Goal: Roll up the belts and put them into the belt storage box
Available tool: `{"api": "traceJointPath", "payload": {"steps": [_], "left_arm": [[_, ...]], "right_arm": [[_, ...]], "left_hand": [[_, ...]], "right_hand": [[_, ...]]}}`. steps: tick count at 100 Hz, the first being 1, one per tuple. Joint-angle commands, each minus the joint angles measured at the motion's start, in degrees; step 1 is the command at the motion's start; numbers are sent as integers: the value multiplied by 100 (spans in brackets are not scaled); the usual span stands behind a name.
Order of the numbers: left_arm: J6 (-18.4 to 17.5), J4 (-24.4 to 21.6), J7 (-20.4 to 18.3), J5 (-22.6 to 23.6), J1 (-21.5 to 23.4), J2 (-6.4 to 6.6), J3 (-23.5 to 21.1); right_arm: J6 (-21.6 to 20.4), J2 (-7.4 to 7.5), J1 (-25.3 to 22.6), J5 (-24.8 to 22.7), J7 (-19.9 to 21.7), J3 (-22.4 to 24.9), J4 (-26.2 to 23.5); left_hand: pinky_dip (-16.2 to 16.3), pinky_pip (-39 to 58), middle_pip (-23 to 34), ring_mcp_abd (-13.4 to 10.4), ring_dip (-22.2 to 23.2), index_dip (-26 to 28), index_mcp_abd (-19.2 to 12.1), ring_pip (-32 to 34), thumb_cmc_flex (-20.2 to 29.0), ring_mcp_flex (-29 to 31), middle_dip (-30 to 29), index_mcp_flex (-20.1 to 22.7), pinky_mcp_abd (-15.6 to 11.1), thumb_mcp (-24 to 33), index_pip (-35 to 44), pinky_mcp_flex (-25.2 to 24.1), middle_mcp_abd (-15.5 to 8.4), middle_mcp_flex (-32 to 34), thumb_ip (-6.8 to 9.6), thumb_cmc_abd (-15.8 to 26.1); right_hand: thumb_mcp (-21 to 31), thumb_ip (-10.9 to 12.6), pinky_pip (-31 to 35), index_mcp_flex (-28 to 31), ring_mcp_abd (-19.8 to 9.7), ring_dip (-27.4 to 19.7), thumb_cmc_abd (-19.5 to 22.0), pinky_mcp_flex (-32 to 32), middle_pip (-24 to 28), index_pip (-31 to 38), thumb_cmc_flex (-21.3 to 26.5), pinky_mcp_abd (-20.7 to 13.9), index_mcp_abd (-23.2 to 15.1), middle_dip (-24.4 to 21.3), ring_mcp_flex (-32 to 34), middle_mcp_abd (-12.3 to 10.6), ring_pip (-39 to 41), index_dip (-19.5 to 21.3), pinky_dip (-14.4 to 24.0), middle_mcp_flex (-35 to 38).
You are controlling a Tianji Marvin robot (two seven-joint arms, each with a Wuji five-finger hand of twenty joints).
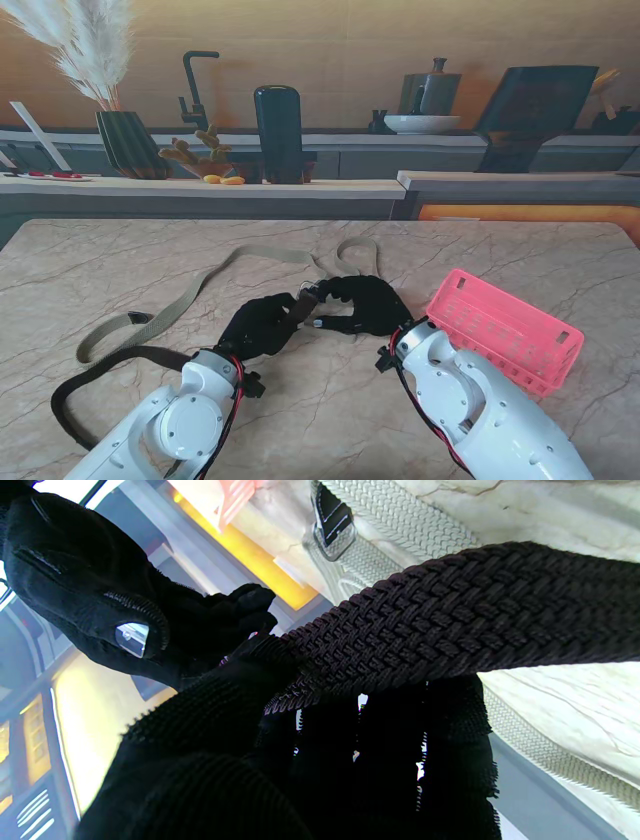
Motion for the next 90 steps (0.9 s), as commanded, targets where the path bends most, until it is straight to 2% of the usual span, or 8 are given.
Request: {"api": "traceJointPath", "payload": {"steps": [1,36,54,58,65,70,79,90], "left_arm": [[-29,-55,39,-4,33,-52,19],[-5,108,147,75,-107,-78,148],[2,143,153,51,-141,-86,183],[-6,144,148,53,-141,-84,184],[-21,137,115,69,-138,-72,176],[-24,128,76,84,-132,-60,167],[-3,104,32,101,-117,-47,147],[69,73,-3,103,-100,-39,117]], "right_arm": [[-51,-17,90,-65,-25,-76,-32],[-100,0,291,71,233,-334,52],[180,4,370,46,318,-453,61],[246,-3,388,47,308,-478,75],[349,-15,415,46,285,-512,101],[402,-26,423,41,246,-518,120],[493,-52,382,77,153,-479,104],[550,-78,273,99,16,-364,34]], "left_hand": [[88,173,185,-99,6,-35,-183,13,162,-54,-41,78,-85,110,402,-50,-17,62,-50,149],[80,159,197,-105,-12,-48,-187,17,155,-50,-53,72,-96,95,416,-53,-31,65,-50,153],[75,155,184,-194,-49,-81,-211,10,138,-23,-90,88,-98,98,424,-50,-40,77,-54,138],[74,155,182,-126,-59,-86,-225,-6,135,-44,-94,88,-98,105,427,-50,-50,83,-53,132],[71,151,171,-209,-70,-98,-244,-11,132,-29,-99,64,-103,104,419,-51,-70,75,-53,126],[38,95,132,-235,-98,-5,-318,-54,141,-46,-87,-144,-146,86,463,-41,-132,73,-37,108],[-18,40,35,-271,-123,709,-354,-101,142,-55,-28,-986,-220,44,741,-16,-320,69,18,77],[-56,21,-18,-343,-120,866,-163,-110,120,-69,-54,-1621,-306,19,519,10,-497,16,56,62]], "right_hand": [[-148,0,191,152,23,87,379,-26,120,-101,-205,-4,46,75,40,49,139,-11,65,100],[-297,22,359,494,76,222,461,53,238,23,-109,-12,42,131,203,47,419,105,58,447],[-327,35,477,581,145,273,526,96,298,37,-43,-2,97,155,248,122,540,126,69,507],[-342,38,501,573,162,280,525,82,308,24,-25,10,119,158,228,138,558,126,68,495],[-352,46,527,508,162,281,532,62,309,-12,15,5,93,157,188,147,568,121,61,439],[-371,47,541,479,162,277,547,51,313,-26,1,8,74,158,166,150,569,123,53,404],[-383,58,555,456,166,264,562,26,327,-25,20,17,67,157,138,155,567,136,30,370],[-396,63,556,429,166,245,559,3,332,-24,28,26,50,150,124,154,556,147,0,349]]}}
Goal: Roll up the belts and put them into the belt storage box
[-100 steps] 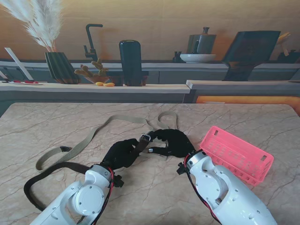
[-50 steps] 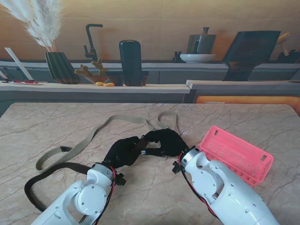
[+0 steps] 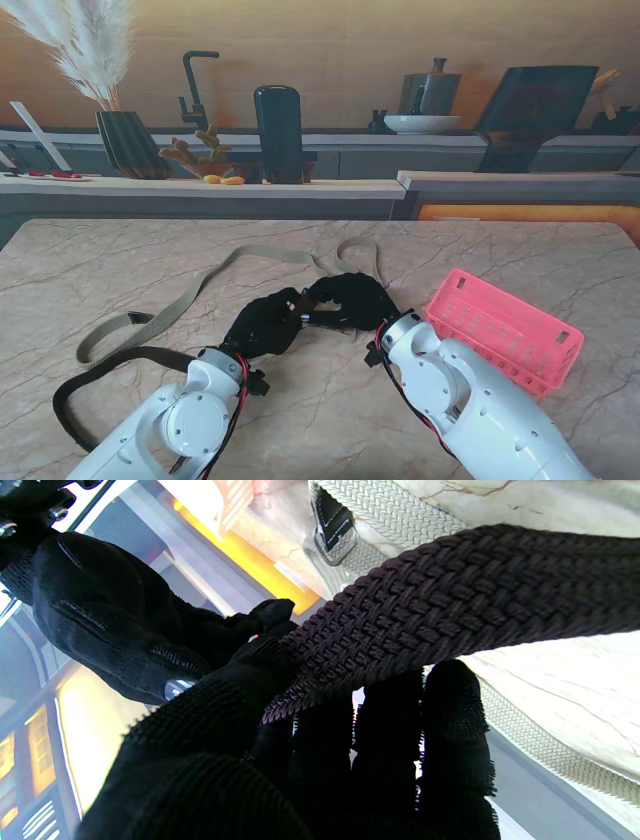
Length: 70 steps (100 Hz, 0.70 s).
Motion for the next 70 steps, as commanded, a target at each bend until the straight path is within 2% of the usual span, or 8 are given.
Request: {"api": "traceJointPath", "payload": {"steps": [1,12,23,33,42,49,54,70], "left_arm": [[75,-73,-36,-2,53,-3,-25],[143,-62,-13,-23,44,-16,-22],[206,-77,-22,-41,43,-19,-19],[234,-93,-74,-69,46,-12,-22],[249,-98,-59,-76,50,-17,-22],[247,-113,-58,-90,61,-18,-31],[238,-119,-65,-92,68,-16,-37],[180,-130,-113,-51,82,6,-39]], "right_arm": [[51,-39,-130,15,-108,86,-99],[68,-53,-204,-44,-249,174,-145],[87,-58,-255,-48,-286,239,-183],[-21,-62,-258,41,-264,283,-162],[-147,-30,-245,-23,-202,299,-136],[-228,-21,-198,-228,-320,254,-58],[-302,-19,-151,-334,-410,208,5],[-291,-15,-67,-309,-326,81,35]], "left_hand": [[-57,57,-17,-202,-47,102,-99,-3,109,-66,1,-528,-204,26,-46,14,-254,19,41,2],[-116,70,16,-229,-36,-534,178,-42,-256,-66,-91,-761,-217,387,-1247,28,-354,-44,78,161],[-129,73,43,-222,-37,-840,328,-49,-259,-46,-149,-844,-217,403,-1780,48,-349,-37,67,134],[-139,56,49,-227,-38,-843,318,-61,-261,-62,-145,-669,-237,385,-1738,32,-381,-42,65,134],[-146,53,56,-229,-28,-605,270,-58,-250,-62,-132,-657,-228,374,-1292,29,-382,-54,71,144],[-146,55,54,-217,-25,-407,217,-57,-246,-68,-129,-685,-223,374,-967,24,-360,-58,72,150],[-146,56,48,-214,-27,-302,204,-61,-243,-69,-130,-685,-218,378,-821,23,-369,-50,71,136],[-148,51,29,-228,-29,-60,145,-67,-215,-71,-120,-727,-228,357,-528,23,-370,-55,56,113]], "right_hand": [[-91,46,217,-59,35,32,145,-69,107,-12,24,26,-134,72,-40,84,91,68,-2,-74],[-96,53,213,-128,19,11,106,-87,101,-26,55,21,-165,63,-76,73,68,73,-32,-119],[-94,58,197,-241,5,-19,73,-116,80,-53,75,13,-201,48,-115,70,31,72,-68,-189],[-71,97,102,-630,-112,-118,-201,-190,-17,-127,618,-21,-433,3,-221,-14,-125,75,-169,-390],[65,166,-48,-1426,-254,-222,-468,-288,-242,-264,1145,-124,-704,-67,-457,-106,-341,53,-243,-993],[995,95,-143,-1875,-328,-294,-735,-281,-299,-119,1100,-174,-827,-116,-537,-174,-427,-24,-241,-1402],[1357,40,-171,-2077,-366,-322,-831,-278,-308,-54,1047,-198,-896,-138,-575,-190,-452,-71,-243,-1606],[1447,-106,-180,-2047,-309,-345,-1043,-290,-263,7,470,-183,-589,-161,-599,-131,-457,-210,-232,-1609]]}}
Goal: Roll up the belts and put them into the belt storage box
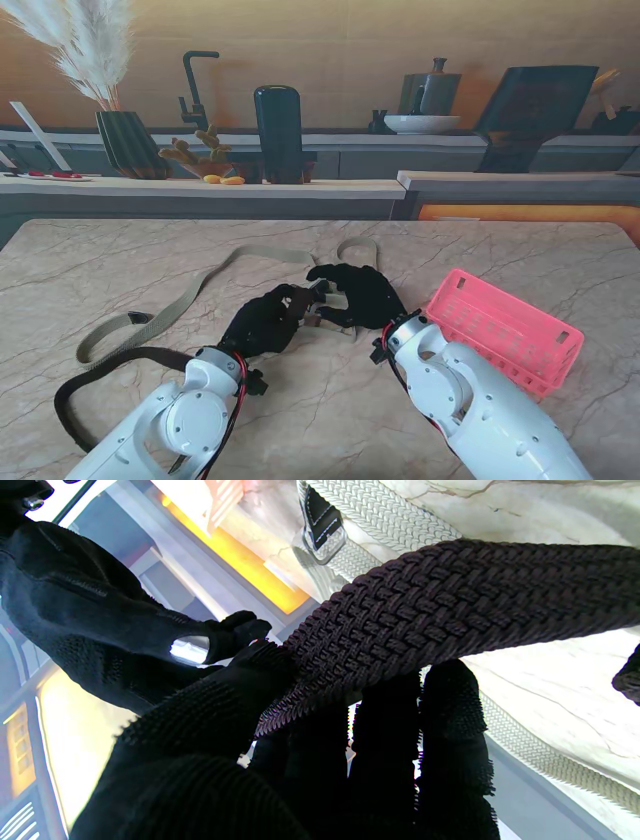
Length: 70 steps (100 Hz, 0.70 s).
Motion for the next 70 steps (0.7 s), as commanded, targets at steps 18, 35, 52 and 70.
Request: {"api": "traceJointPath", "payload": {"steps": [18,35,52,70], "left_arm": [[-131,-60,-103,39,52,19,23],[-152,-55,-140,33,47,27,35],[-13,-55,-65,61,42,7,33],[239,-86,49,245,61,-1,-9]], "right_arm": [[95,-55,228,261,249,-273,114],[3,-147,434,543,168,-492,372],[-112,-170,470,599,120,-549,445],[-76,-190,422,511,-58,-535,443]], "left_hand": [[-28,43,17,-149,-25,163,-224,-57,4,-77,13,-186,-155,33,306,7,-158,-2,26,66],[-35,20,1,-150,-26,162,-232,-73,30,-92,27,-184,-148,-18,304,-8,-147,-18,25,82],[-37,6,-8,-133,-19,63,-171,-80,0,-109,45,-203,-144,-18,161,-33,-156,-23,54,139],[-23,11,-16,-129,-18,-196,-44,-79,-31,-134,36,-202,-138,5,-200,-49,-169,-31,69,136]], "right_hand": [[251,-71,-43,78,-79,-50,-295,36,88,12,13,-112,161,-38,-56,-122,-53,-159,-4,128],[-127,-440,79,769,-129,-67,398,135,138,1032,941,-124,-733,-43,208,-436,10,-459,-45,1001],[-385,-579,208,2016,-226,15,739,261,335,2437,1554,-101,-1162,159,699,-667,239,-1111,-73,2515],[-216,-603,350,2211,-212,110,666,375,363,2483,1543,-97,-1079,176,955,-660,447,-1185,-59,2867]]}}
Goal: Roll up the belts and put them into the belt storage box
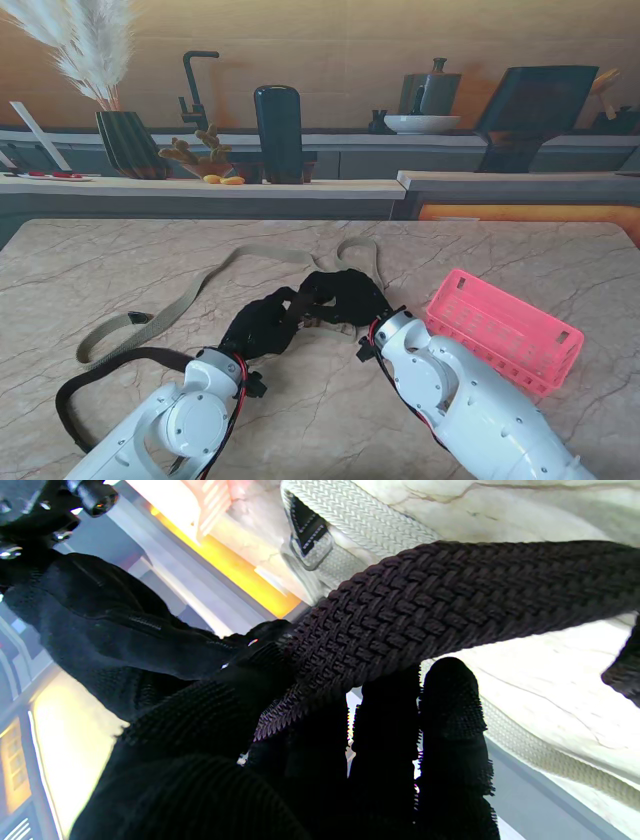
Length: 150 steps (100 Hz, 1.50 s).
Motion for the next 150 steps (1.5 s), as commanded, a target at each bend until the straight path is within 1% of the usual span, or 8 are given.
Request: {"api": "traceJointPath", "payload": {"steps": [1,42,62,83,102,121,135,150], "left_arm": [[98,-58,67,60,47,-36,-44],[397,-28,161,-255,-5,-127,42],[177,43,332,-325,-15,-168,59],[81,95,344,-276,-44,-161,73],[4,105,310,-83,-60,-122,105],[-100,98,349,84,-59,-100,142],[-128,114,331,193,-83,-79,175],[-111,148,330,319,-121,-63,204]], "right_arm": [[-12,-60,-73,-40,-97,-21,-56],[-22,-124,-53,39,-266,-84,3],[227,-75,-57,389,288,-89,-119],[342,-39,-161,810,697,40,-297],[465,-71,-203,1171,806,99,-332],[680,-87,-203,1183,794,74,-368],[689,-77,-195,1208,861,42,-411],[695,-49,-214,1292,1016,45,-506]], "left_hand": [[-13,21,-20,-128,-20,-303,199,-23,-30,-61,32,-210,-139,7,-636,-33,-166,-21,69,130],[6,28,-79,-76,-60,-1411,602,2,-1,5,-126,-776,-60,-40,-2299,22,-113,25,68,35],[-10,44,-32,-173,-55,-1543,607,31,-28,76,-156,-1267,-103,-28,-2473,111,-163,10,58,69],[-35,43,-1,-177,-47,-1545,556,36,29,111,-166,-1273,-99,-1,-2369,163,-157,18,30,44],[-50,45,-4,-167,-38,-1553,510,27,43,120,-158,-1220,-95,25,-2316,163,-151,34,24,12],[-62,44,-33,-163,-30,-1551,486,19,50,127,-157,-1157,-71,44,-2267,175,-133,56,22,-15],[-69,44,-38,-156,-30,-1555,490,7,-6,134,-161,-1142,-70,50,-2253,176,-130,58,29,12],[-75,41,-33,-138,-29,-1558,498,5,-8,138,-173,-1114,-49,67,-2242,174,-116,71,34,-6]], "right_hand": [[382,13,265,656,-106,108,455,59,96,1053,394,-88,-1038,80,148,-94,166,162,-52,274],[259,-20,552,687,-84,453,460,44,593,1108,315,-109,-1395,191,149,151,834,45,-162,227],[318,-33,497,-110,-36,532,-140,-122,591,621,-45,-102,-276,192,-295,308,852,-68,-223,-542],[821,376,297,188,44,423,-386,-243,357,-913,-1318,-36,382,125,-467,421,569,828,-134,-826],[-327,454,130,420,293,498,762,-381,273,-1462,-2219,179,702,138,-594,690,524,1235,24,-847],[-1455,620,286,841,395,574,1515,-291,442,-1331,-1486,208,679,129,-404,735,780,1417,160,-523],[-1434,668,380,1098,381,591,1469,-205,517,-1212,-1022,190,626,131,-194,692,879,1452,171,-258],[-1241,425,598,850,375,588,1109,-109,554,264,-57,196,454,73,81,654,990,88,12,73]]}}
